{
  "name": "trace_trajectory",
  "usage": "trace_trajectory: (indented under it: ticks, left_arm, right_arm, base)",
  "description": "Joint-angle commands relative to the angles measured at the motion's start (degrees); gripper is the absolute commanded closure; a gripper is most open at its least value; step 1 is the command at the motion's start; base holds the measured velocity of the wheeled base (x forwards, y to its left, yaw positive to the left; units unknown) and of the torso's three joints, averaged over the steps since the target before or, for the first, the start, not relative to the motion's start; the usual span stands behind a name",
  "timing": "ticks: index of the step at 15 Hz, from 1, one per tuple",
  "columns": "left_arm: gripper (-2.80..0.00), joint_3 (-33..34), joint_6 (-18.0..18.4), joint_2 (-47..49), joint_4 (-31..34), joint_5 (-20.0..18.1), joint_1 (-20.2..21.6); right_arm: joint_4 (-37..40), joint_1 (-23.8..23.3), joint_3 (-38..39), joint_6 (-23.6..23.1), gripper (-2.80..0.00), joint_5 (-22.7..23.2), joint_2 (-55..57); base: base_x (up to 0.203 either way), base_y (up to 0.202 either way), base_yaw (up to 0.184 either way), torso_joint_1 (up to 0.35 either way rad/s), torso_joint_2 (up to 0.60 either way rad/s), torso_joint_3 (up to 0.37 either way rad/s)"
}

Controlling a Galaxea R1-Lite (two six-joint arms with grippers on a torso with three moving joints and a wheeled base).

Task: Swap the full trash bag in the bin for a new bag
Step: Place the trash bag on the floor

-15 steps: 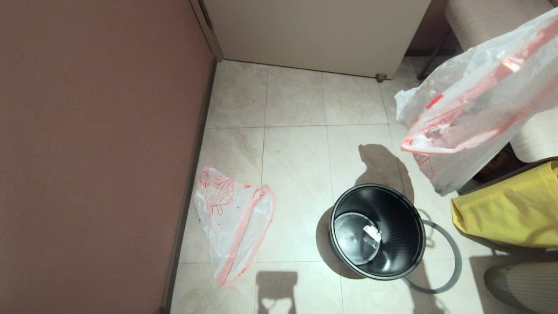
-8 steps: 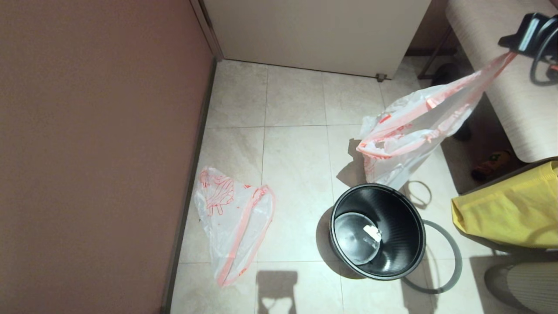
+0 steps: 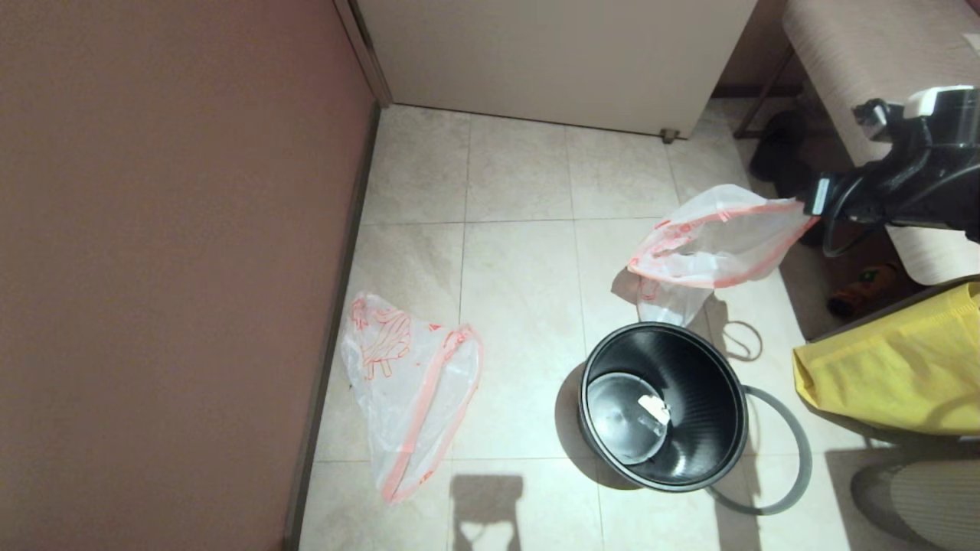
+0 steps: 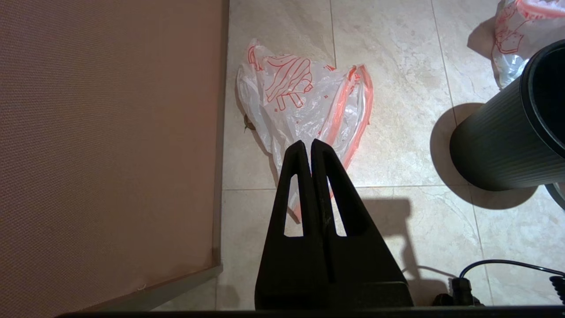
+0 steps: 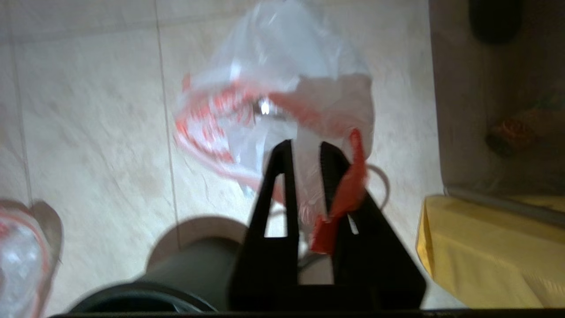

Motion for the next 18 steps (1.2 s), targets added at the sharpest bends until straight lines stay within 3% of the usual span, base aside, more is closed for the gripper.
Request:
trace_trajectory:
  ticks: [1,5,6,7,9,12,15,16,18]
  left_arm:
    - [0.0,0.0,-0.02,-0.02,-0.02,0.01,0.0]
    - [0.0,0.0,-0.02,-0.02,-0.02,0.01,0.0]
    - [0.0,0.0,-0.02,-0.02,-0.02,0.01,0.0]
    - [0.0,0.0,-0.02,-0.02,-0.02,0.01,0.0]
    - [0.0,0.0,-0.02,-0.02,-0.02,0.01,0.0]
    - [0.0,0.0,-0.02,-0.02,-0.02,0.01,0.0]
    - [0.0,0.0,-0.02,-0.02,-0.02,0.01,0.0]
    - [0.0,0.0,-0.02,-0.02,-0.02,0.01,0.03]
    - [0.0,0.0,-0.02,-0.02,-0.02,0.01,0.0]
  right_arm:
    - [2.7,0.55,1.38,-0.05,-2.8,0.06,-0.28]
    - [27.62,2.22,-1.2,0.82,-2.8,0.91,-8.65]
    - [32.58,2.34,-4.21,4.37,-2.8,4.44,-10.48]
    - [35.1,1.73,-6.08,9.24,-2.8,11.08,-11.29]
    - [41.28,-1.09,-8.76,16.55,-2.8,18.58,-11.98]
    - [47.38,-2.47,-7.83,21.32,-2.8,19.16,-15.38]
    - [50.04,-2.37,1.82,21.38,-2.8,19.16,-22.08]
    - [50.16,-2.05,6.52,21.23,0.0,18.91,-24.65]
    - [50.15,-1.59,14.03,21.22,0.0,18.17,-30.41]
  base:
    - [0.0,0.0,0.0,0.0,0.0,0.0]
    - [0.0,0.0,0.0,0.0,0.0,0.0]
    - [0.0,0.0,0.0,0.0,0.0,0.0]
    - [0.0,0.0,0.0,0.0,0.0,0.0]
    - [0.0,0.0,0.0,0.0,0.0,0.0]
    - [0.0,0.0,0.0,0.0,0.0,0.0]
    - [0.0,0.0,0.0,0.0,0.0,0.0]
    - [0.0,0.0,0.0,0.0,0.0,0.0]
    - [0.0,0.0,0.0,0.0,0.0,0.0]
